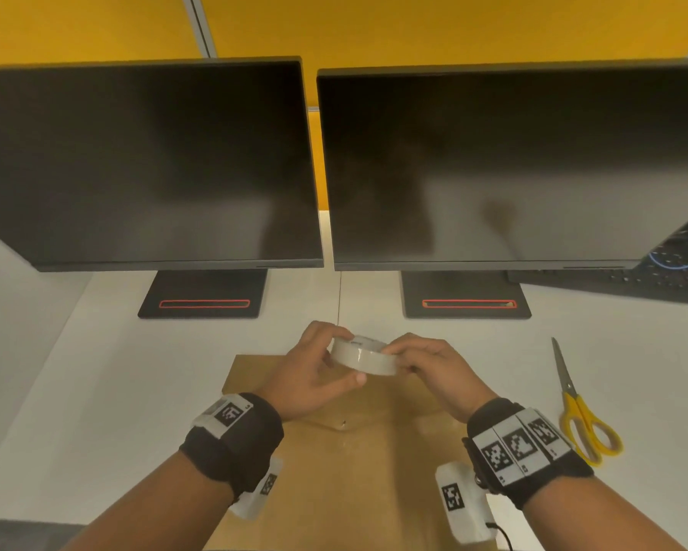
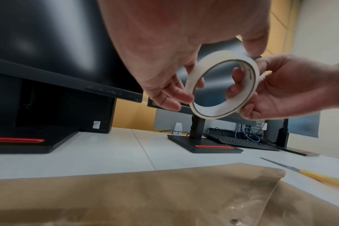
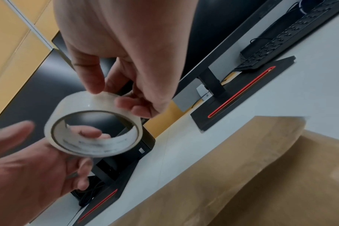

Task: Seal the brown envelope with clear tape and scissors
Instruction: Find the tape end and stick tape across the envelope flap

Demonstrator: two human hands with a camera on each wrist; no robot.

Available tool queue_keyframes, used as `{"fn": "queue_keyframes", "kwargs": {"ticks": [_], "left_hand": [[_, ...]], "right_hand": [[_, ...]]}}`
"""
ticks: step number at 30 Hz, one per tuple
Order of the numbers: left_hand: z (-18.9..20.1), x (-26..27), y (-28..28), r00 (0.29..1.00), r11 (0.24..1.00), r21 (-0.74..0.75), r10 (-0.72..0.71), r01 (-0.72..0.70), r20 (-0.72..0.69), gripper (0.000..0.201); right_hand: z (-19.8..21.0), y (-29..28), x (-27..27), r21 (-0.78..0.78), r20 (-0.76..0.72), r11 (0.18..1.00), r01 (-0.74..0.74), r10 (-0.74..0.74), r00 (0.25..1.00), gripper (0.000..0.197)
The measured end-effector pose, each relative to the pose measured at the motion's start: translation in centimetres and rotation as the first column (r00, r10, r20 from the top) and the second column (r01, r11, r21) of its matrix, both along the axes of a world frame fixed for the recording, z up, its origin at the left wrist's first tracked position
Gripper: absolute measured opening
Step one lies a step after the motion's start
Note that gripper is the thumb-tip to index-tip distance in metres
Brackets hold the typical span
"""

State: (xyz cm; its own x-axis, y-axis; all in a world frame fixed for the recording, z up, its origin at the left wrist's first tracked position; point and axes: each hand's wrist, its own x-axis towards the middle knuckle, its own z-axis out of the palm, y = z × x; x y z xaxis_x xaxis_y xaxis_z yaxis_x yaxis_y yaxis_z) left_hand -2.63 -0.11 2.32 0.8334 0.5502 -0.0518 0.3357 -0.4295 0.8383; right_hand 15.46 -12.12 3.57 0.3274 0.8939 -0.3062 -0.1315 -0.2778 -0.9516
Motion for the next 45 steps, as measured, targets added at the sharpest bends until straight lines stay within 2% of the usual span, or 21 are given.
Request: {"fn": "queue_keyframes", "kwargs": {"ticks": [4,6,7,8,10,11,12,14,16,19,22,26,29,31,33,35,39,45], "left_hand": [[-0.3,0.4,-0.6,0.999,1.000,-0.002,-0.020,0.020,0.036,0.028],[-1.0,0.8,-1.2,0.997,0.999,-0.022,0.051,-0.050,0.057,0.026],[-1.4,0.9,-1.5,0.993,0.995,-0.042,0.098,-0.095,0.072,0.024],[-1.8,0.9,-1.8,0.988,0.990,-0.056,0.133,-0.128,0.083,0.025],[-2.4,1.0,-2.5,0.985,0.989,-0.052,0.145,-0.140,0.089,0.029],[-2.6,1.0,-2.9,0.988,0.991,-0.044,0.132,-0.129,0.083,0.031],[-2.8,1.1,-3.3,0.991,0.993,-0.038,0.115,-0.112,0.074,0.031],[-3.1,1.4,-4.0,0.994,0.995,-0.042,0.091,-0.089,0.056,0.020],[-2.9,1.6,-4.3,0.995,0.995,-0.053,0.087,-0.084,0.042,0.021],[-1.7,1.6,-4.2,0.995,0.995,0.003,0.100,-0.100,0.003,0.041],[0.0,1.4,-3.5,0.994,0.990,0.092,0.109,-0.111,0.019,0.033],[1.1,1.3,-2.1,0.991,0.999,0.044,0.017,-0.023,0.136,0.057],[1.6,1.5,-1.1,0.992,0.999,0.041,0.013,-0.018,0.124,0.069],[1.7,1.6,-0.6,0.994,0.994,0.077,0.074,-0.081,0.083,0.065],[1.6,1.7,-0.2,0.995,0.992,0.094,0.086,-0.089,0.042,0.049],[1.5,1.7,-0.2,0.997,0.994,0.085,0.073,-0.074,0.005,0.041],[0.8,1.4,-0.8,0.994,0.988,0.109,0.106,-0.105,-0.006,0.043],[0.2,1.4,-1.3,0.991,0.988,0.075,0.135,-0.135,0.010,0.048]], "right_hand": [[0.3,0.0,0.6,0.038,0.146,0.998,-0.040,0.035,0.989,0.027],[0.0,0.1,0.5,0.010,0.214,0.999,0.040,-0.041,0.976,0.019],[-0.2,0.2,0.4,-0.033,0.221,0.994,0.104,-0.094,0.971,0.023],[-0.2,0.3,0.3,-0.092,0.185,0.984,0.154,-0.135,0.974,0.034],[-0.4,0.6,0.1,-0.176,-0.077,0.975,0.139,-0.155,0.985,0.046],[-0.4,0.7,-0.1,-0.177,-0.233,0.980,0.086,-0.127,0.964,0.042],[-0.2,0.7,-0.2,-0.162,-0.328,0.986,0.042,-0.094,0.940,0.034],[0.2,0.7,-0.5,-0.124,-0.364,0.992,-0.017,-0.029,0.931,0.029],[0.1,0.8,-0.6,-0.090,-0.347,0.995,-0.044,0.010,0.938,0.032],[-0.2,0.9,-0.5,-0.072,-0.285,0.992,-0.099,0.075,0.956,0.029],[-0.7,0.8,-0.3,-0.083,-0.155,0.986,-0.144,0.130,0.979,0.030],[-0.3,0.7,-0.2,-0.100,0.019,0.959,-0.266,0.269,0.963,0.042],[0.4,0.7,-0.2,-0.084,0.076,0.953,-0.292,0.299,0.951,0.031],[0.5,0.6,-0.2,-0.077,0.083,0.937,-0.341,0.347,0.934,0.024],[0.7,0.6,-0.3,-0.069,0.083,0.919,-0.389,0.394,0.915,0.030],[0.8,0.6,-0.5,-0.079,0.077,0.913,-0.401,0.406,0.911,0.040],[0.6,0.5,-0.6,-0.094,0.053,0.908,-0.409,0.415,0.908,0.046],[0.1,0.2,-0.6,-0.091,0.057,0.920,-0.380,0.386,0.921,0.037]]}}
